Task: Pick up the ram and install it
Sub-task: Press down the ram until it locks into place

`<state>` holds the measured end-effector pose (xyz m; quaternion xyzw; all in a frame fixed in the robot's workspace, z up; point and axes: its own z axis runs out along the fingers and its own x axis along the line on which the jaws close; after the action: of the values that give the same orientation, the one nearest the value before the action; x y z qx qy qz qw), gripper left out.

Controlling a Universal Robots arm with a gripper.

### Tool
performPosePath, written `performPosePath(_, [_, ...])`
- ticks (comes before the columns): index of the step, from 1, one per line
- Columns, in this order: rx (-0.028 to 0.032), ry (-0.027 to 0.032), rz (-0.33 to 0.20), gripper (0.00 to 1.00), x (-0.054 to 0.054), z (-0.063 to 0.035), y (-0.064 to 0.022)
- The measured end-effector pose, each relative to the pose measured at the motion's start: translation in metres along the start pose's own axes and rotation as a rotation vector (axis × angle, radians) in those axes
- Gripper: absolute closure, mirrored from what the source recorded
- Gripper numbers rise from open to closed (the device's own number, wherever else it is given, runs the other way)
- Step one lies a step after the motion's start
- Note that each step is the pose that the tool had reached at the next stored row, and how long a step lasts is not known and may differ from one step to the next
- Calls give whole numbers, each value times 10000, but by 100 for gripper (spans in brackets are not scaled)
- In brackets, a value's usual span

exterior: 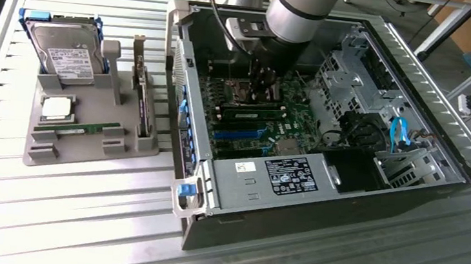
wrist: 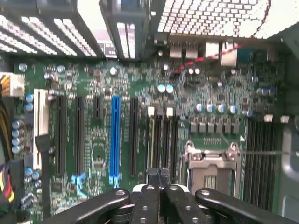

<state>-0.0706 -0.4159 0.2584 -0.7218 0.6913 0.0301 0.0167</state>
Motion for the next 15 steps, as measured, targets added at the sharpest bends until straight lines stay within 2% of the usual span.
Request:
performPosePath(3, [1,-1,0,89,3,18,138])
performPosePath(6, [1,-1,0,89,5,84,206])
performPosePath(8, [0,0,1,89,5,135,283])
performPosePath(15, [-4,4,0,89,10,250,346])
